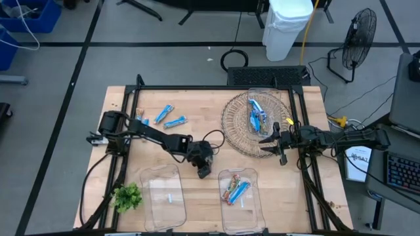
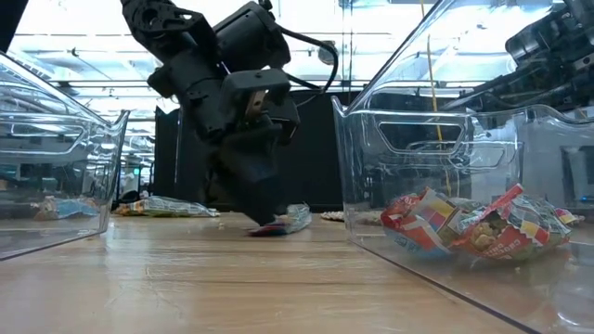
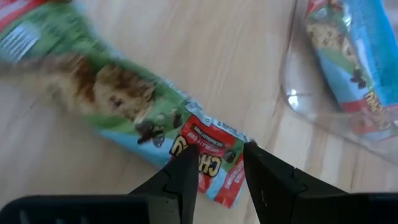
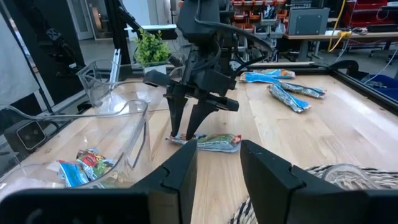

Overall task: Pick and place Granola Bars by type
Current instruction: Put the red granola bar into the bottom middle transparent bin

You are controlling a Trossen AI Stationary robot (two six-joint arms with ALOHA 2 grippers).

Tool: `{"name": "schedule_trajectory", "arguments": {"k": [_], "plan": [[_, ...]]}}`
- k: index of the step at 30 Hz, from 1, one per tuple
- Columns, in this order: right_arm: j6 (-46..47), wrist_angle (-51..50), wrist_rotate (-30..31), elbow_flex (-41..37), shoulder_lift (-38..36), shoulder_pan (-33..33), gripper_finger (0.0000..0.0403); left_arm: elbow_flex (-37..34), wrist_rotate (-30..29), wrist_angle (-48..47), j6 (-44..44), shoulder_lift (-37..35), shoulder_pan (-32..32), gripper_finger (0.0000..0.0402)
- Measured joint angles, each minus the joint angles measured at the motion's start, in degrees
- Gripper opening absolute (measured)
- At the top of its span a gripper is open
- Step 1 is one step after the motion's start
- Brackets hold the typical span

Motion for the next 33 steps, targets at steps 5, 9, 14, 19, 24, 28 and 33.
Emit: {"name": "schedule_trajectory", "arguments": {"k": [5, 9, 14, 19, 24, 28, 33], "plan": [[0.0, 0.0, 0.0, 0.0, 0.0, 0.0, 0.0114, 0.1, 0.4, -4.5, -0.3, -0.5, 0.0, 0.0133], [0.0, 0.1, 0.0, 0.0, 0.0, 0.0, 0.0114, 0.3, 0.6, -8.8, -0.6, -0.9, 0.1, 0.0133], [0.0, 0.1, 0.0, 0.0, 0.0, 0.0, 0.0114, 0.3, 0.3, -12.9, -1.4, -1.5, 0.3, 0.0133], [0.0, 0.1, 0.0, 0.0, 0.0, 0.0, 0.0114, 0.1, -1.7, -15.7, -0.7, -3.4, 0.4, 0.0133], [0.0, 0.2, 0.0, 0.0, 0.1, 0.0, 0.0114, -0.1, -7.7, -18.8, -0.4, -7.7, 0.5, 0.0133], [0.0, 0.2, 0.0, 0.0, 0.2, 0.0, 0.0114, 0.0, -14.3, -22.6, -2.0, -11.3, 0.5, 0.0133], [0.0, 0.2, 0.0, 0.0, 0.2, 0.0, 0.0114, 0.1, -20.7, -23.2, -6.9, -13.4, 0.6, 0.0133]]}}
